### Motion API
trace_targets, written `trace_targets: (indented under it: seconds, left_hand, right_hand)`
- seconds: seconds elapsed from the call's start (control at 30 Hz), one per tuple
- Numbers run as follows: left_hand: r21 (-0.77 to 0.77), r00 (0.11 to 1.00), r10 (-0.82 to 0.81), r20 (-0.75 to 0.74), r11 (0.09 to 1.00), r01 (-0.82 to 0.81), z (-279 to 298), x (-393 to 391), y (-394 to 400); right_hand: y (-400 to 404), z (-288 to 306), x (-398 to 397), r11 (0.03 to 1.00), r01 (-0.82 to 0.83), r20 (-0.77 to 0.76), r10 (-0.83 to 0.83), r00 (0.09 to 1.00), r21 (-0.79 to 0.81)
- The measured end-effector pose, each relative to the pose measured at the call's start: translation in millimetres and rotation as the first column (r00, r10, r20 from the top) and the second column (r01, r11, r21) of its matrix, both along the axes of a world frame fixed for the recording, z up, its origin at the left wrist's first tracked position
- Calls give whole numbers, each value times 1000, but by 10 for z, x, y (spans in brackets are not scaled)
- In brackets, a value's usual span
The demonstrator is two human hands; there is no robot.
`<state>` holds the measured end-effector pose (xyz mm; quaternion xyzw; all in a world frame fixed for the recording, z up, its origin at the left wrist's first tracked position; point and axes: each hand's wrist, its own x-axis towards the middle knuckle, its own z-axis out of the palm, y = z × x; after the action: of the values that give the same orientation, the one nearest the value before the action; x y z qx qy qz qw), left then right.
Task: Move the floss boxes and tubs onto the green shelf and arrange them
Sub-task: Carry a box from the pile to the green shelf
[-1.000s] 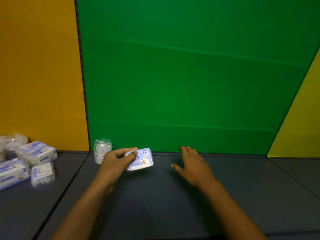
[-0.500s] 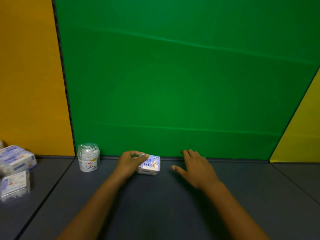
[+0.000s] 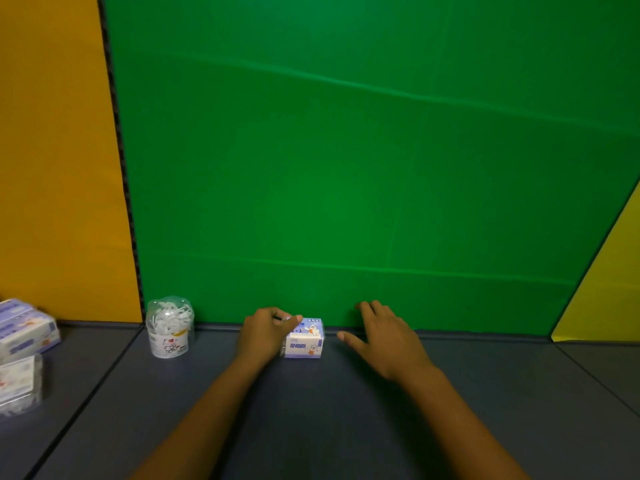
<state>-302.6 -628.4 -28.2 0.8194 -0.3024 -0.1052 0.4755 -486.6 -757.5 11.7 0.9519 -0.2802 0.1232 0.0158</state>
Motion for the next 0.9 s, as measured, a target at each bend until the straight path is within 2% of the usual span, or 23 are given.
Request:
trace_targets:
  seconds: [0.1,0.23,0.33,0.43,0.53,0.73,0.9]
  left_hand:
    - [-29,999,12,40,1000,-11,39,-31,66]
    - [-37,962,67,266,998,-59,201,-31,316]
    - [103,873,16,487,992,-75,332,-105,553]
    - [253,779,-63,624,959,-125,463,-272,772]
    - [312,734,-89,673,934,-172,569,-475,1009]
    - [271,655,16,755,903,-333,507,-928,1585]
    - [305,668,70,741,851,-428,447,-1188,2153]
  right_hand:
    - [32,23,-31,1000,-9,7,9,1000,3]
    - [93,53,-106,999,-38,36,37,999,4]
    - [180,100,-139,997,-78,51,78,996,1]
    - [313,187,-158,992,-122,89,123,988,-11]
    - [477,261,-220,985,-164,137,170,976,-55]
    - [831,263,-410,972,-219,209,233,950,-85]
    - [1243,213,-490,946,-322,216,321,922,-35]
